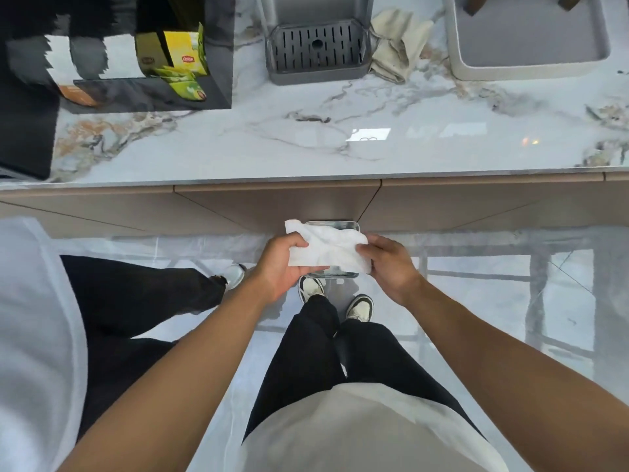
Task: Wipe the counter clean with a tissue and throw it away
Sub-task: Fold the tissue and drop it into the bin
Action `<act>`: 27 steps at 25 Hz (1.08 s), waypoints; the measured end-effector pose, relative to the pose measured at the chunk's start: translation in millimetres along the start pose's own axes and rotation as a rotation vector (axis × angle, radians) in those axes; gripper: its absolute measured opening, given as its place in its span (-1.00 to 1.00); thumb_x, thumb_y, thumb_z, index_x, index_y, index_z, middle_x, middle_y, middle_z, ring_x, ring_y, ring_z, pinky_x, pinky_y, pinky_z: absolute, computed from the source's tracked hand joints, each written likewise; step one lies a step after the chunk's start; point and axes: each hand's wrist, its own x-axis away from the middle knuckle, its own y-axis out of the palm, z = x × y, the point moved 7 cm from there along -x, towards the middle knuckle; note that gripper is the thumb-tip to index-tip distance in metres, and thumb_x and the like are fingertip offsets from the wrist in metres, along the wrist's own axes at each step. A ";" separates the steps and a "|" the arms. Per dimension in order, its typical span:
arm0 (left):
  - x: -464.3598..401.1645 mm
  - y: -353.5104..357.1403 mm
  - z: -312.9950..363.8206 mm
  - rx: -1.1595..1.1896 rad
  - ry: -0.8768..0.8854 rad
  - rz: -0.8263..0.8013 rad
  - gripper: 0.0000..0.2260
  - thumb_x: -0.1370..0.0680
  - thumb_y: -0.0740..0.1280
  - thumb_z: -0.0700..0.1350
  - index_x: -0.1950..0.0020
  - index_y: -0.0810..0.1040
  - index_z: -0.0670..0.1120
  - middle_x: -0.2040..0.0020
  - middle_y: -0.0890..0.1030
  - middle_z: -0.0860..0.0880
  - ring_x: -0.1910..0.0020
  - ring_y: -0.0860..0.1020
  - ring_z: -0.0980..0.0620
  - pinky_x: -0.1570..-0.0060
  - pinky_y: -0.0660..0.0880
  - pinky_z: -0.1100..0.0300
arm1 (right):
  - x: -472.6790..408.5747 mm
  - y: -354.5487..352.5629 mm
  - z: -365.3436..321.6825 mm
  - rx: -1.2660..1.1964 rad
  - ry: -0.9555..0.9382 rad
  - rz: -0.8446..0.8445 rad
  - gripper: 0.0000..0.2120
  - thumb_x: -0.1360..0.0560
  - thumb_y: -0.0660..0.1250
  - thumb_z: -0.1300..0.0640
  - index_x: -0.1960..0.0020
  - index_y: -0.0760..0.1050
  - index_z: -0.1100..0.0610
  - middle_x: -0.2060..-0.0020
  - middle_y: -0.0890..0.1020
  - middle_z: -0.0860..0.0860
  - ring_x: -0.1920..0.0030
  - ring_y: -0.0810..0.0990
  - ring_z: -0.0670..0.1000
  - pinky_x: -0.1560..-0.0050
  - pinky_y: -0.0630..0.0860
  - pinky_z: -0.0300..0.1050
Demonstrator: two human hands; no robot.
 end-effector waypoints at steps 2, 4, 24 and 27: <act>-13.5 -22.1 -17.3 -0.114 0.011 0.111 -0.77 -0.46 0.29 -0.32 -0.11 0.53 -0.30 -0.10 0.58 -0.29 -0.18 0.59 -0.35 0.06 0.65 -0.18 | -6.4 -10.0 13.3 0.069 -0.020 0.018 -0.87 -0.50 0.38 0.31 -0.04 0.62 0.29 0.09 0.68 0.18 0.13 0.62 0.14 0.06 0.54 0.02; -30.2 -44.1 -31.1 -0.270 0.026 0.229 -0.91 -0.53 0.32 -0.29 0.00 0.57 -0.26 -0.07 0.61 -0.26 -0.05 0.64 -0.25 0.16 0.66 -0.07 | -17.8 -20.1 25.6 0.121 -0.026 0.048 -0.90 -0.49 0.41 0.31 0.01 0.64 0.28 0.16 0.70 0.15 0.22 0.64 0.06 0.15 0.55 -0.07; -278.5 -148.6 -116.7 -0.952 0.067 0.355 -0.87 -0.48 0.45 -0.16 0.03 0.69 -0.18 0.20 0.68 -0.16 0.22 0.64 -0.13 0.02 0.66 -0.11 | -249.1 -60.2 162.9 0.693 0.002 0.313 -0.87 -0.43 0.45 0.02 0.27 0.61 0.02 0.29 0.66 -0.05 0.18 0.60 0.01 0.22 0.43 -0.25; -291.5 -148.3 -119.0 -0.981 0.071 0.361 -0.85 -0.46 0.48 -0.12 0.01 0.70 -0.14 0.20 0.71 -0.17 0.21 0.67 -0.13 -0.01 0.65 -0.12 | -259.0 -62.0 165.8 0.698 0.002 0.341 -0.88 -0.43 0.44 0.03 0.28 0.57 -0.05 0.30 0.62 -0.15 0.17 0.58 -0.02 0.23 0.38 -0.30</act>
